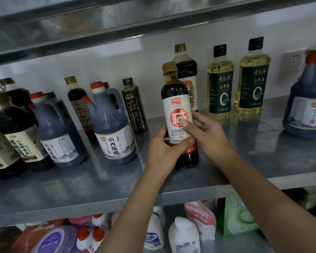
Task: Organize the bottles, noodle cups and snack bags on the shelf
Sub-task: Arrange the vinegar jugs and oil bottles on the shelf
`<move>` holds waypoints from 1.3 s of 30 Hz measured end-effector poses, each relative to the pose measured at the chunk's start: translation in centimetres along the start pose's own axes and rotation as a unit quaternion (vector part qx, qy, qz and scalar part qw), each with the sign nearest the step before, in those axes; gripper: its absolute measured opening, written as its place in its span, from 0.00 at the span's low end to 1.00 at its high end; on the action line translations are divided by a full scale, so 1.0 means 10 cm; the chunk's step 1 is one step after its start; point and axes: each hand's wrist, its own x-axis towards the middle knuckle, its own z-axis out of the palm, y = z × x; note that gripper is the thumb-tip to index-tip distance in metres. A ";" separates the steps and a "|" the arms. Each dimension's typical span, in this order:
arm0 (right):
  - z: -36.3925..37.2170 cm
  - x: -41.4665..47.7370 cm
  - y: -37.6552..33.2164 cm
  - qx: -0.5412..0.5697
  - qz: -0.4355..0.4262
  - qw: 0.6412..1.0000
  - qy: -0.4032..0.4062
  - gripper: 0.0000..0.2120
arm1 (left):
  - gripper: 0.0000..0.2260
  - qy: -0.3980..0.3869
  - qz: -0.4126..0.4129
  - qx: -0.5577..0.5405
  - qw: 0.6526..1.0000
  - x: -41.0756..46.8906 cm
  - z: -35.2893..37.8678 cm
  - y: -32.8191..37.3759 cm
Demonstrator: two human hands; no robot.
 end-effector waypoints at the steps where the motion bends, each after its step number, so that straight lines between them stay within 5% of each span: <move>1: 0.01 0.00 0.00 0.001 0.000 1.000 0.002 0.27 | 0.33 -0.005 0.000 -0.001 1.000 0.00 0.00 0.00; 5: 0.00 0.00 0.00 -0.015 -0.009 1.000 0.007 0.27 | 0.33 -0.013 0.005 0.016 1.000 -0.03 0.01 0.01; 10: -0.01 0.00 -0.02 -0.032 -0.020 0.999 0.018 0.22 | 0.45 0.027 0.039 0.015 0.999 -0.03 -0.05 0.04; 13: -0.01 -0.01 -0.04 -0.028 -0.020 0.999 0.032 0.15 | 0.40 0.050 0.061 0.000 0.997 -0.02 -0.07 0.02; 19: -0.04 -0.01 -0.06 -0.006 -0.019 0.999 0.038 0.32 | 0.30 0.074 0.017 -0.079 0.994 0.00 -0.08 0.04; 23: -0.04 -0.03 -0.04 -0.018 -0.023 0.999 -0.013 0.23 | 0.18 0.123 -0.013 -0.145 0.982 0.02 -0.13 0.06; 27: -0.04 -0.04 -0.01 -0.040 -0.034 0.997 -0.051 0.13 | 0.17 0.132 0.001 -0.131 0.983 0.01 -0.13 0.07; 39: -0.03 -0.04 -0.02 -0.049 -0.054 0.995 -0.069 0.17 | 0.16 0.128 0.027 -0.076 0.988 0.04 -0.15 0.02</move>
